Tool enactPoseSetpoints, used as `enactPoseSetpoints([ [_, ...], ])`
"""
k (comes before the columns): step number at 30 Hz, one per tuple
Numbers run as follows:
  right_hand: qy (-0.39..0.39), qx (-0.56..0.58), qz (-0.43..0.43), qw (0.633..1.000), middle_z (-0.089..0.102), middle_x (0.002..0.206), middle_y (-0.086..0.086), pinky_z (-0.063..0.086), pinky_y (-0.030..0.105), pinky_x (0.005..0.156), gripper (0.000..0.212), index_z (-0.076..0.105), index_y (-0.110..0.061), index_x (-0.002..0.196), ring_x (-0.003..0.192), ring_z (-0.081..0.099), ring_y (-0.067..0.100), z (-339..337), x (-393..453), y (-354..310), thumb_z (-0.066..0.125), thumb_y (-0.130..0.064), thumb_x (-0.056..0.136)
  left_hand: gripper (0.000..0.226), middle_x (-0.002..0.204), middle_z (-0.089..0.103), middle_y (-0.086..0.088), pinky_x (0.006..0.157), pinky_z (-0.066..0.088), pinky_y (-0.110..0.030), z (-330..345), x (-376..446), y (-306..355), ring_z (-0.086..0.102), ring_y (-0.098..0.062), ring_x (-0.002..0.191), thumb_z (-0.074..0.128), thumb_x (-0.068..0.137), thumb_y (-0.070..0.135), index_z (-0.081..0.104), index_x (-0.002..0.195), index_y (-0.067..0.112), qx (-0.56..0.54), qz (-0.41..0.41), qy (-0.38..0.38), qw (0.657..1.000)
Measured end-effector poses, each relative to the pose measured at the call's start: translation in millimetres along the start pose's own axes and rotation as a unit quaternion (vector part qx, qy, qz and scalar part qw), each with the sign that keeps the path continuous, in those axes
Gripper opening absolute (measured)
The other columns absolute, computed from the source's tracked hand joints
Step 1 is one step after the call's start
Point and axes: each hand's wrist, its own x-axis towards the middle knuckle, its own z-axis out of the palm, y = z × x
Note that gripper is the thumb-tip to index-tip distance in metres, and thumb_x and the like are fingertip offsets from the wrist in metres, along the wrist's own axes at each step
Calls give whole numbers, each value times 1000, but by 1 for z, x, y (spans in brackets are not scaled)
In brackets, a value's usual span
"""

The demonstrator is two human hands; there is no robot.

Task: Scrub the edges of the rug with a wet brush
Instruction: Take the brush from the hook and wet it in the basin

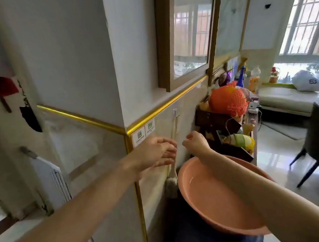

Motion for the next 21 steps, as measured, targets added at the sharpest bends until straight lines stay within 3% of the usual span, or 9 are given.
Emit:
enactPoseSetpoints([
  [1, -18, 2, 5, 1000, 51, 82, 0, 38, 23, 57, 8, 53, -15, 78, 72, 50, 13, 7, 0, 4, 57, -14, 85, 12, 108, 68, -13, 95, 55, -39, 4, 5, -3, 66, -24, 105, 54, 99, 13, 65, 104, 13, -5, 0, 18, 1000],
  [3, -34, 18, 31, 999, 60, 110, 9, 48, 30, 75, 32, 59, -5, 116, 95, 59, 21, 21, 7, 14, 61, -22, 89, 11, 109, 68, -9, 95, 55, -36, 8, 14, -8, 65, -18, 105, 54, 99, 16, 64, 100, 21, 22, -1, 47, 999],
  [4, -49, 37, 34, 998, 61, 114, 9, 52, 33, 80, 40, 57, -4, 122, 100, 60, 24, 29, 8, 16, 62, -28, 90, 11, 109, 67, -8, 95, 55, -35, 10, 19, -12, 64, -16, 105, 54, 99, 17, 62, 99, 23, 35, -3, 57, 998],
  [8, -69, 50, -21, 996, 70, 90, 13, 56, 47, 81, 24, 67, -2, 100, 84, 67, 28, 38, 6, 11, 60, -24, 92, 17, 110, 67, -12, 88, 55, -29, 10, 32, -18, 65, -18, 101, 54, 100, 17, 61, 115, 18, 48, -10, 89, 995],
  [11, -45, 21, -89, 995, 67, 83, 13, 55, 49, 76, 15, 64, -5, 86, 79, 65, 32, 32, 1, 4, 56, -16, 91, 30, 106, 67, -9, 92, 55, -34, 9, 46, -24, 63, -15, 97, 54, 99, 18, 57, 129, 16, 58, -21, 99, 993],
  [14, -15, 32, -113, 993, 67, 79, 10, 57, 41, 64, 16, 59, -10, 81, 68, 65, 25, 14, -4, -7, 53, -18, 94, 49, 127, 61, -6, 101, 50, -40, 12, 59, -31, 59, -17, 114, 60, 94, 23, 48, 141, 17, 97, -31, 101, 990],
  [17, 3, 74, -115, 991, 64, 71, 10, 47, 22, 42, 19, 57, -7, 81, 46, 60, 7, -9, -4, -22, 51, -15, 97, 68, 141, 51, -8, 107, 42, -37, 19, 69, -31, 51, -21, 125, 62, 93, 25, 29, 152, 13, 129, -32, 84, 988],
  [19, 27, 105, -114, 988, 64, 68, 11, 45, 18, 40, 20, 55, -7, 77, 40, 57, 4, -22, -4, -32, 53, -14, 96, 61, 134, 56, -9, 101, 43, -34, 27, 74, -30, 54, -22, 119, 60, 96, 25, 34, 148, 9, 144, -23, 79, 986],
  [21, 48, 110, -122, 985, 65, 70, 12, 48, 20, 43, 22, 54, -8, 75, 43, 60, 8, -32, -7, -39, 54, -16, 96, 34, 117, 64, -7, 90, 48, -31, 33, 77, -30, 59, -20, 106, 59, 97, 23, 56, 128, 10, 165, 6, 88, 982],
])
